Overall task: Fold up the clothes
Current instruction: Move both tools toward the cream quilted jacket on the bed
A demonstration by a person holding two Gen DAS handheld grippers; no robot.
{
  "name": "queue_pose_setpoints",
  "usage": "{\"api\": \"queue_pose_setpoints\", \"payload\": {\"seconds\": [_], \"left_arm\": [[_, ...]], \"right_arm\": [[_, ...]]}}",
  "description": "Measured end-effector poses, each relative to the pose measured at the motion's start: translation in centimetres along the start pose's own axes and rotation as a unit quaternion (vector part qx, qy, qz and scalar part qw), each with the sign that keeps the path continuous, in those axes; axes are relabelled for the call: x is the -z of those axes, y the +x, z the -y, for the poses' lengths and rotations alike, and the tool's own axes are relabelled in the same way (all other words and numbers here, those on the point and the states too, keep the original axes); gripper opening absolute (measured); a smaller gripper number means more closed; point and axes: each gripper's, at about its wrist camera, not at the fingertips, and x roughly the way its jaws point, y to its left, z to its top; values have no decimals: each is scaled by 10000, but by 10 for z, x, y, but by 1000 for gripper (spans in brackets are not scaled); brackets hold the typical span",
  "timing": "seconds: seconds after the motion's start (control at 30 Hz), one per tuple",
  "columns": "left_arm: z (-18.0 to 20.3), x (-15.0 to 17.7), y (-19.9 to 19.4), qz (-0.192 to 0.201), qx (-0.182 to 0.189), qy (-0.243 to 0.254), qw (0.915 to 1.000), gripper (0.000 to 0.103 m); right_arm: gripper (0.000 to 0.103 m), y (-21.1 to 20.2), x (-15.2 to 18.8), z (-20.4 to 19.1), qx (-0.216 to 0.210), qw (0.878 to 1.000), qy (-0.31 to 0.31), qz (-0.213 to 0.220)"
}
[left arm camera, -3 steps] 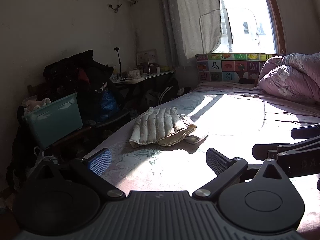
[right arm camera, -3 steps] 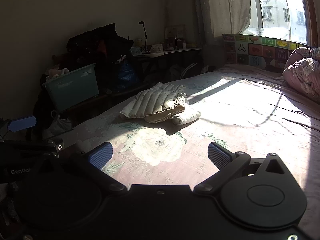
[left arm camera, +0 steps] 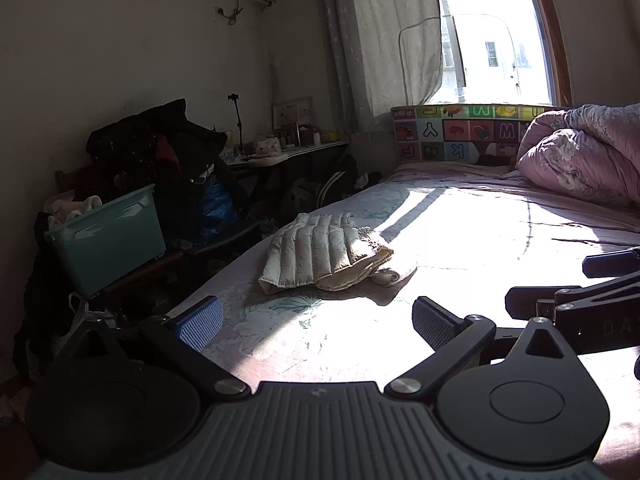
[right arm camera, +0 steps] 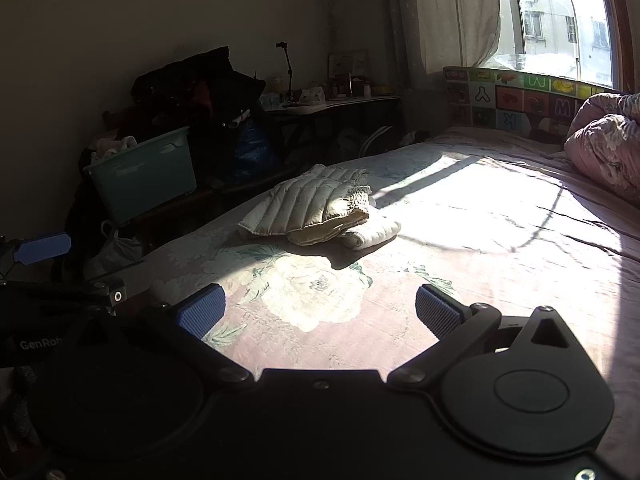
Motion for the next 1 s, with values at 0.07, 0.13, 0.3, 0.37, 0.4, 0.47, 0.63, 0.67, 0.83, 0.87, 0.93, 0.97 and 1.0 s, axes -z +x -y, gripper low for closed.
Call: {"api": "queue_pose_setpoints", "payload": {"seconds": [0.07,0.13,0.3,0.37,0.4,0.47,0.63,0.67,0.83,0.87,0.93,0.97,1.0], "left_arm": [[6,1,-4,36,-38,59,10000,102],[12,3,-8,31,-55,93,9999,102],[1,3,6,-141,62,-80,9998,102],[0,2,5,-152,63,-90,9998,102],[0,2,5,-163,62,-88,9998,102],[0,2,6,-173,48,-87,9998,102],[2,3,4,-229,36,-82,9997,102],[2,3,4,-238,36,-84,9997,102],[5,4,2,-288,28,-109,9995,102],[5,4,2,-291,42,-125,9995,102],[4,4,1,-296,77,-157,9994,102],[4,4,1,-299,94,-173,9994,102],[4,4,1,-305,107,-177,9993,102]], "right_arm": [[103,0,0,1,-2,10000,11,-9],[103,1,1,1,-4,10000,21,-18],[103,2,1,3,-10,10000,48,-40],[103,0,2,5,-23,10000,81,-27],[103,0,2,5,-28,10000,90,-23],[103,-1,3,6,-41,9999,103,-10],[103,0,4,7,-41,9999,131,-18],[103,1,5,6,-39,9999,129,-13],[103,1,6,8,-48,9999,145,-47],[103,1,7,8,-52,9999,156,-53],[103,2,8,9,-28,9999,153,-54],[103,2,8,9,-8,9999,149,-54],[103,3,9,10,2,9999,155,-59]]}}
